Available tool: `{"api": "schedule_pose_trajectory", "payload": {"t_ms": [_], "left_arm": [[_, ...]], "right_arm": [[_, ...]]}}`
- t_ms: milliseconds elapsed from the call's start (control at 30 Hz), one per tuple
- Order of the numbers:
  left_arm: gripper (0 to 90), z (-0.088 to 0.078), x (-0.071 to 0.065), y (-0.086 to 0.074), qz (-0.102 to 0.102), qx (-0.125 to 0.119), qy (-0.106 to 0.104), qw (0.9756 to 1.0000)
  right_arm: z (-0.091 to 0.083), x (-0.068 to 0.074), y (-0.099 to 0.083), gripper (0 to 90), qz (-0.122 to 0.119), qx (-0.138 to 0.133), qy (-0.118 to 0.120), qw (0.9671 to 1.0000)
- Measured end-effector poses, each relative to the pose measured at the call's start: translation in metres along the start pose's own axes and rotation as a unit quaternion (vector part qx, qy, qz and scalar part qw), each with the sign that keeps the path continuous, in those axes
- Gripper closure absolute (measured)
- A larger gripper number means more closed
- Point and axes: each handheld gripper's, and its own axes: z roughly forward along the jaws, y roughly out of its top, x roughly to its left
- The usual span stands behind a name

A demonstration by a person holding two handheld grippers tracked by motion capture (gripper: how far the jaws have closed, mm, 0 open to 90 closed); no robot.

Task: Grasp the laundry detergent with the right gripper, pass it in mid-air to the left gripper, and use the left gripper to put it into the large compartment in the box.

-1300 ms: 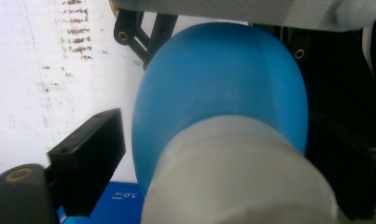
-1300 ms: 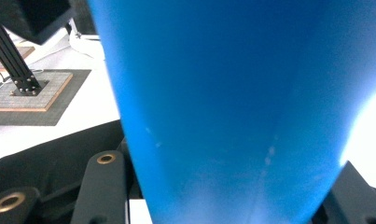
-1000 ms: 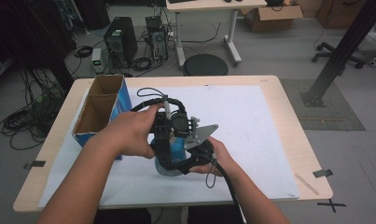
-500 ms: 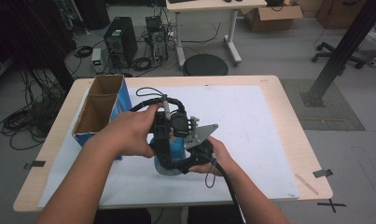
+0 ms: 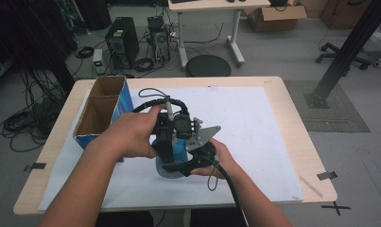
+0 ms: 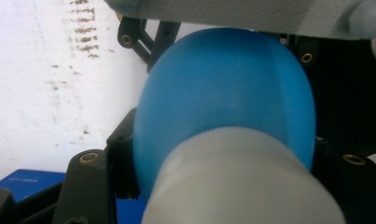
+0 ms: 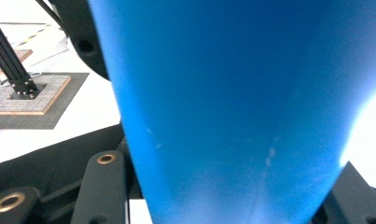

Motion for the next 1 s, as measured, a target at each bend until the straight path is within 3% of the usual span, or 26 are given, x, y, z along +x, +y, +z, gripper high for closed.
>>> {"api": "schedule_pose_trajectory", "payload": {"t_ms": [333,767,900,1000], "left_arm": [[38.2,-0.002,-0.003,0.001,0.008,-0.002,0.015,0.9998],[38.6,-0.006,-0.007,0.007,0.008,0.014,0.018,0.9997],[38.5,-0.008,-0.006,0.007,0.007,0.017,0.022,0.9996],[38.5,-0.01,-0.006,0.007,0.007,0.017,0.019,0.9996]], "right_arm": [[-0.001,-0.001,0.001,45.6,-0.003,-0.004,-0.006,1.0],[-0.004,0.0,0.003,43.3,-0.013,-0.008,-0.003,0.9999],[-0.003,0.002,0.003,30.2,-0.018,0.001,-0.015,0.9997],[-0.004,0.001,0.0,24.1,-0.002,-0.005,-0.015,0.9999]]}}
